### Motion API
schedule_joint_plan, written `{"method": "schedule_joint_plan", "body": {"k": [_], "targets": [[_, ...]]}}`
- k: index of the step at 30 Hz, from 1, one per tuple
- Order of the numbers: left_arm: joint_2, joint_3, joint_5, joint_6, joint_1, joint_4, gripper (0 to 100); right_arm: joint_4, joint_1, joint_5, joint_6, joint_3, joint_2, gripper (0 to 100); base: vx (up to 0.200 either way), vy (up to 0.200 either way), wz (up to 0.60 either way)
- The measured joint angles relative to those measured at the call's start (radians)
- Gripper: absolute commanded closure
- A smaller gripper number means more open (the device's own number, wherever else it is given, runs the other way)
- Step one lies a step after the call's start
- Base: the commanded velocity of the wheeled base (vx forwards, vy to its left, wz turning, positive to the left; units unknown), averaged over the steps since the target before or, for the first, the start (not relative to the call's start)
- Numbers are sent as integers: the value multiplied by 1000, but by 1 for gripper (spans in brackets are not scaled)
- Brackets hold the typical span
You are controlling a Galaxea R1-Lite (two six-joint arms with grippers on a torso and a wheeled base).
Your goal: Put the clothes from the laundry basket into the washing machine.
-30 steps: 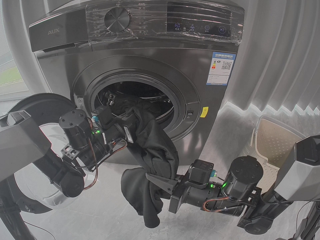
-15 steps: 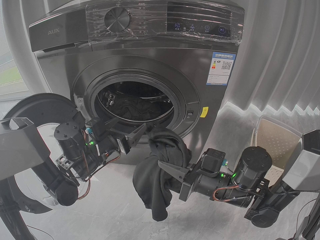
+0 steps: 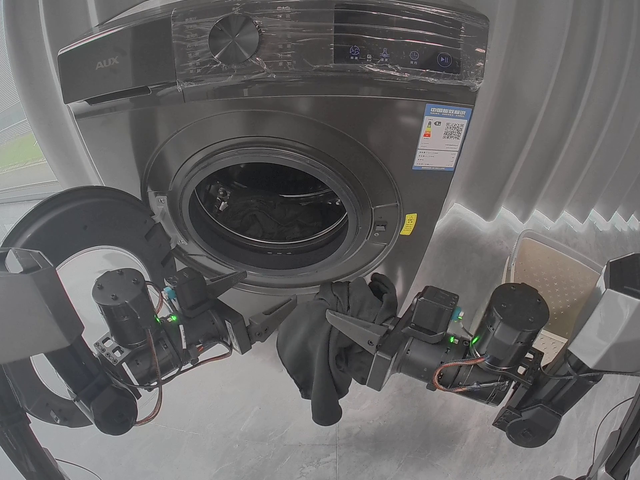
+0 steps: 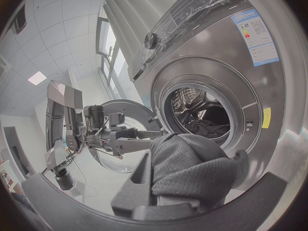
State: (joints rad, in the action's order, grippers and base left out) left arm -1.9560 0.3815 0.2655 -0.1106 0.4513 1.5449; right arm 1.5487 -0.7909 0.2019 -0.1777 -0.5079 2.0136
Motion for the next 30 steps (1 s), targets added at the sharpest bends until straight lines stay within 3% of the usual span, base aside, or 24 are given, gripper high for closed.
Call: {"method": "schedule_joint_plan", "body": {"k": [10, 14, 17, 21, 30], "targets": [[57, -81, 136, 6, -1, 0, 0, 0, 3, -3, -9, -39, 1, 100, 0, 0, 0], [73, -133, 181, 49, 8, 0, 0, 0, 0, -10, -9, -84, 3, 100, 0, 0, 0], [75, -151, 189, 87, 20, 0, 0, 0, -5, -17, -9, -113, 11, 100, 0, 0, 0], [73, -149, 191, 85, 47, 0, 0, -1, -10, -52, -9, -143, 29, 100, 0, 0, 0], [27, -47, 184, 86, 79, 0, 0, -1, -27, -65, -9, -163, 51, 100, 0, 0, 0]]}}
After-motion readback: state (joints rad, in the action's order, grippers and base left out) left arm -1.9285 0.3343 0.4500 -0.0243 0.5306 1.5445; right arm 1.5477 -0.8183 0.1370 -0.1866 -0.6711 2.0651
